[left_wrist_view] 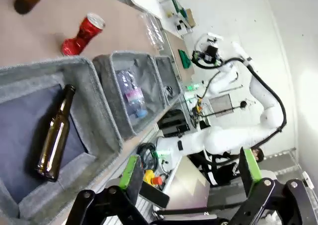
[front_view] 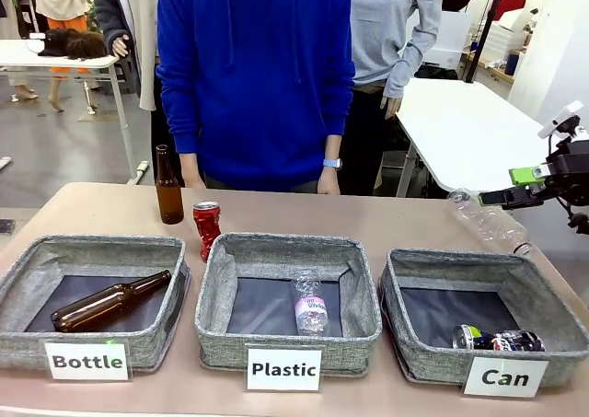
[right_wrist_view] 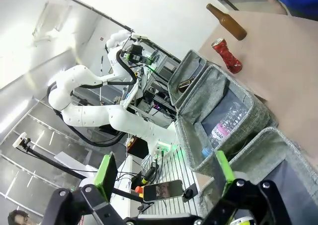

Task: Sort the can waste into the basket.
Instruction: Pick up the can waste from the table and place it in the right Fabric basket.

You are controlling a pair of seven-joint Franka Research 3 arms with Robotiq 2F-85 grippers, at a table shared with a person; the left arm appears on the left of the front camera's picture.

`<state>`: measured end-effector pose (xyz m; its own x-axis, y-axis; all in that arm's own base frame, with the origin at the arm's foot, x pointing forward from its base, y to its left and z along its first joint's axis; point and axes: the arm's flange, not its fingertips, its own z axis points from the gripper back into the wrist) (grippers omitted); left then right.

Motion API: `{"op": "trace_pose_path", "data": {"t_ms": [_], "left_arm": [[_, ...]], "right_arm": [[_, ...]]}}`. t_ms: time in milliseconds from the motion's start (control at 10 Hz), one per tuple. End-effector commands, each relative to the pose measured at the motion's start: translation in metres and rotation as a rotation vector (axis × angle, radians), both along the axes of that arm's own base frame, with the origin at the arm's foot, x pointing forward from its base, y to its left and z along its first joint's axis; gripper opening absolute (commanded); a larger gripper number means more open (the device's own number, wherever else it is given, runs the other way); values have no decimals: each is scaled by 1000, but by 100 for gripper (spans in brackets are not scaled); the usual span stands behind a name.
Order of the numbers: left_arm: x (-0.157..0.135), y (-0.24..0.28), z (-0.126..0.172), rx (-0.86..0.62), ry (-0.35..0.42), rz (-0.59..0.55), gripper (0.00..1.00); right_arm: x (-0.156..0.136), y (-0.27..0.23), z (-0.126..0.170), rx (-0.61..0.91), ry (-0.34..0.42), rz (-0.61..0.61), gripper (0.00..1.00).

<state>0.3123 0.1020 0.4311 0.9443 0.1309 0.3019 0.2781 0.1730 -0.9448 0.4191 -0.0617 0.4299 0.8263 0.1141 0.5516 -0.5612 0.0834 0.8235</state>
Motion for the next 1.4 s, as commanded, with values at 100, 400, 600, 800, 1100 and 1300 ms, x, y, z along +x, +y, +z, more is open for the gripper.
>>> {"op": "trace_pose_path", "data": {"t_ms": [100,400,600,800,1100,1300], "left_arm": [[-5,-4,-1,-8,11,-44,100],[-5,-4,-1,-8,11,-44,100],[-5,-4,-1,-8,11,-44,100],[-5,-4,-1,-8,11,-44,100],[3,-17,10,119,-135,-72,100],[31,-59,16,313,-334,-206,100]], "right_arm": [[-1,0,2,10,-2,4,100],[-1,0,2,10,-2,4,100],[-1,0,2,10,-2,4,100],[-1,0,2,10,-2,4,100],[-1,0,2,10,-2,4,100],[-1,0,2,10,-2,4,100]]}}
